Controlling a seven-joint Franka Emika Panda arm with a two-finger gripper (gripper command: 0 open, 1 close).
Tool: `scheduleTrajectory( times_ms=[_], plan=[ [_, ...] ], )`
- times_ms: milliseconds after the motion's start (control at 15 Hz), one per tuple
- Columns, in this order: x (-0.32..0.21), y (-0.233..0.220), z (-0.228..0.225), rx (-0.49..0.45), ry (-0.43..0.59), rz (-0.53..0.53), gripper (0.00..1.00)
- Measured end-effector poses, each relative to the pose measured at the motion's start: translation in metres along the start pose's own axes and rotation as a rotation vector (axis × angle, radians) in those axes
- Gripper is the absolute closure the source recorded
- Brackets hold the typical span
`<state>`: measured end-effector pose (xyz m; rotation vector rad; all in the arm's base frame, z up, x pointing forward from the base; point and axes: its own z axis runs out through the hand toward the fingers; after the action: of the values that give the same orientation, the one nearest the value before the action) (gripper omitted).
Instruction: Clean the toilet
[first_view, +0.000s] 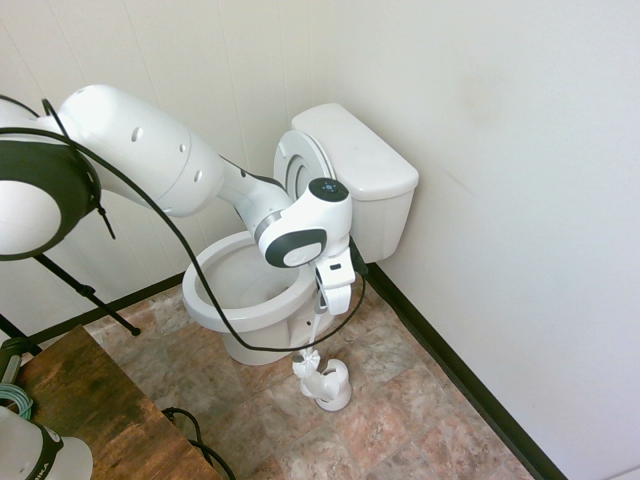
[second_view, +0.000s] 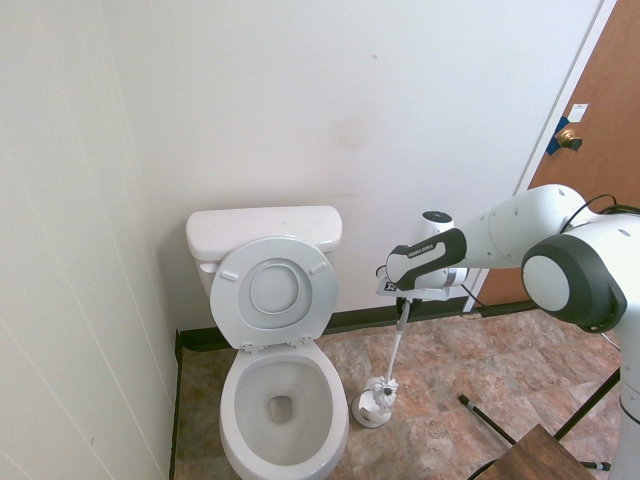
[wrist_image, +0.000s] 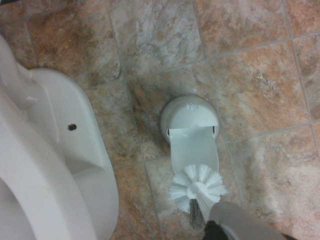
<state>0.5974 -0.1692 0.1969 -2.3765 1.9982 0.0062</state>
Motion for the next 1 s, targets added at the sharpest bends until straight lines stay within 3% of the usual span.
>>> scheduleTrajectory(
  times_ms=[1000],
  plan=[
    [0.064,-0.037,0.11,-0.055,-0.046,0.068,1.0]
  ],
)
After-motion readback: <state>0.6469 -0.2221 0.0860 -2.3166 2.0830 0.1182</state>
